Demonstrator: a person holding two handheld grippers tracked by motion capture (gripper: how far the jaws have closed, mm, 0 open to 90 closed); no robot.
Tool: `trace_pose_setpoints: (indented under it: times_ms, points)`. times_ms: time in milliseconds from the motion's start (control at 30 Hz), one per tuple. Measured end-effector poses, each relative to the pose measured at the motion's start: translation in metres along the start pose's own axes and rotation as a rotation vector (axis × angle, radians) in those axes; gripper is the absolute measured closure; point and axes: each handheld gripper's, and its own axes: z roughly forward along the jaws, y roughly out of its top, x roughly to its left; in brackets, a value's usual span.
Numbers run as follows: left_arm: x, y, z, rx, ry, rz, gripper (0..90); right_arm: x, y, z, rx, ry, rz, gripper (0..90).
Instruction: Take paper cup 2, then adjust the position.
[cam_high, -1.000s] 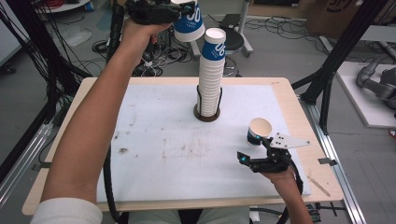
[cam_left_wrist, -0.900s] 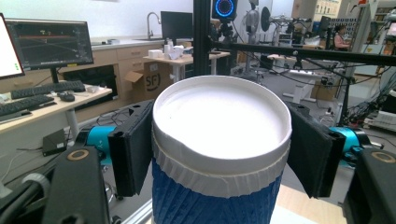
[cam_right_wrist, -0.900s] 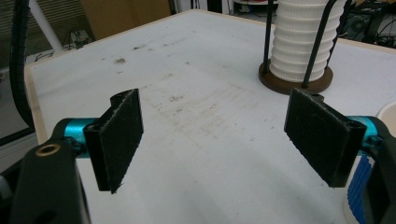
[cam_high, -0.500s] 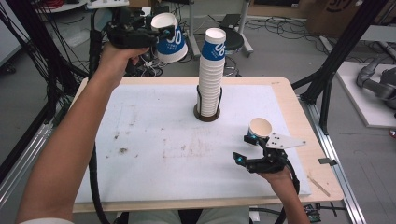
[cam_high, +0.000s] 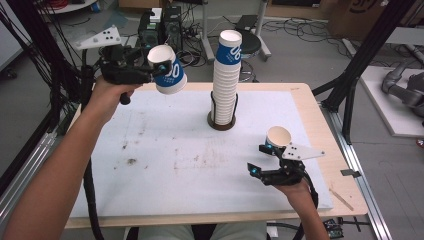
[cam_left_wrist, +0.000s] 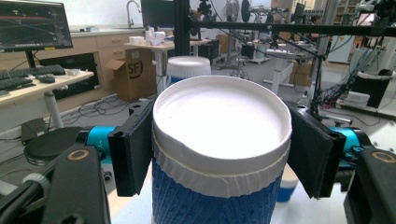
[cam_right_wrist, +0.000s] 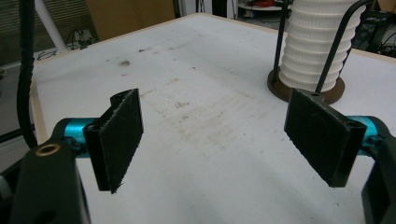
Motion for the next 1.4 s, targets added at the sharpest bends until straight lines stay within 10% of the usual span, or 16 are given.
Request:
trace_pose_setpoints:
  times_ms: [700,1400]
  points:
    - [-0.028,-0.093,-0.022,0.019,-0.057,-0.06,30.2,0.001,0.002,0.01,-0.004,0.007,-0.039,20.0]
    - [-0.049,-0.123,-0.012,0.037,-0.115,-0.079,30.2,0.007,0.003,0.015,-0.004,0.077,-0.028,19.9]
